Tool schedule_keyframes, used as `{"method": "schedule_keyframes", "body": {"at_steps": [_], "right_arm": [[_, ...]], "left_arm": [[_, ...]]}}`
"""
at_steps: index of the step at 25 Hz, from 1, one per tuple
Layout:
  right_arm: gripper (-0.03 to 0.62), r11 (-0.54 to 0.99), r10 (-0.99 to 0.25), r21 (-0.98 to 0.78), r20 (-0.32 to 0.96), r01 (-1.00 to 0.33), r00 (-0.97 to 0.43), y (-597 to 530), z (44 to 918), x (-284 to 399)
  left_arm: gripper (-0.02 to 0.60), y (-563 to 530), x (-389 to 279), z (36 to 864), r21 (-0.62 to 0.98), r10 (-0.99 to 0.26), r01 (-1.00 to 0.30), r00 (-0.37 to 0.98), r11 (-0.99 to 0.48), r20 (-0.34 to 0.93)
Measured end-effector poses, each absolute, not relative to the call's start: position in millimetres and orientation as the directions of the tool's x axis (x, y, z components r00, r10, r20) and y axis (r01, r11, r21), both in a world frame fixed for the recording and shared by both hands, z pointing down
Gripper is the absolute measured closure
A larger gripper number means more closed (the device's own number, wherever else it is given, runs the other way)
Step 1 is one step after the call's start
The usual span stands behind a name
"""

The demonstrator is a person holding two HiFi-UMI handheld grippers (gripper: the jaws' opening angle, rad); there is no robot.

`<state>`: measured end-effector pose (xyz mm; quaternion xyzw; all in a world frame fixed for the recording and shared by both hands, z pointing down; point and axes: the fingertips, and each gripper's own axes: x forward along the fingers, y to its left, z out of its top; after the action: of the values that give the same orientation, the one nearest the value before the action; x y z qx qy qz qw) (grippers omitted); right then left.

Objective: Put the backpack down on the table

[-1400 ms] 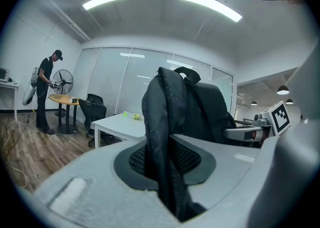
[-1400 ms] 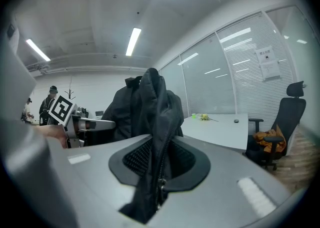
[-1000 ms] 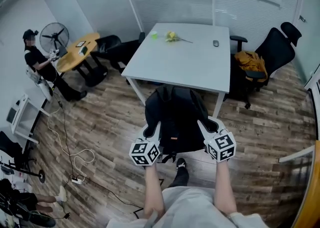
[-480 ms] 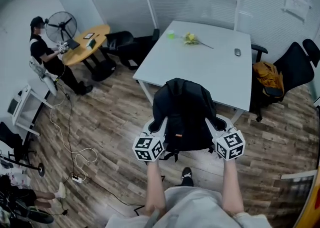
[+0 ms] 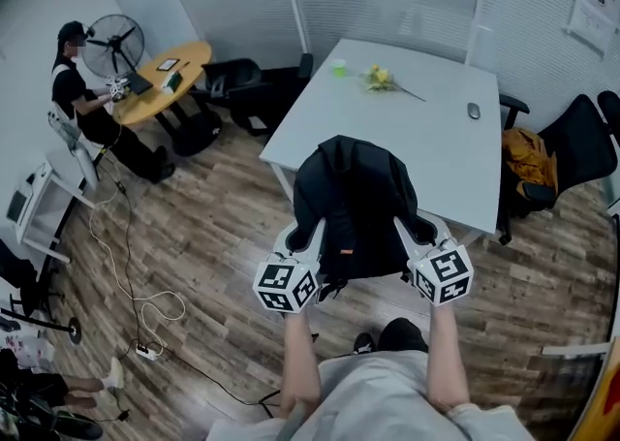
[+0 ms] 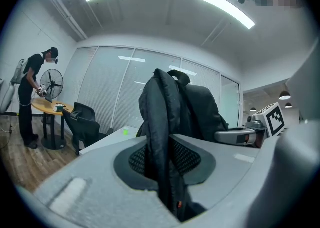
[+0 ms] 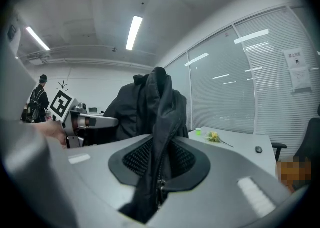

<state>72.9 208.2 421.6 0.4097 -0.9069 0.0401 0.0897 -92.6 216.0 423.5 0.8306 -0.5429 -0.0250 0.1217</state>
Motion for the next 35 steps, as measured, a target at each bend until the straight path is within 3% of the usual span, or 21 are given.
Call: {"method": "schedule_keyframes", "body": {"at_steps": [18, 35], "right_arm": [[0.528, 0.739, -0.663, -0.021, 0.153, -0.674, -0.732, 46.0, 428.2, -6.4], [0.528, 0.737, -0.666, -0.015, 0.155, -0.676, -0.729, -145.5, 419.0, -2.2]], "left_arm": [[0.506, 67.3, -140.9, 425.7, 0.222, -0.935, -0.923, 0.341, -0.315, 0.093], [0.505, -123.9, -131.9, 419.7, 0.231, -0.925, -0.913, 0.367, -0.337, 0.102]]}}
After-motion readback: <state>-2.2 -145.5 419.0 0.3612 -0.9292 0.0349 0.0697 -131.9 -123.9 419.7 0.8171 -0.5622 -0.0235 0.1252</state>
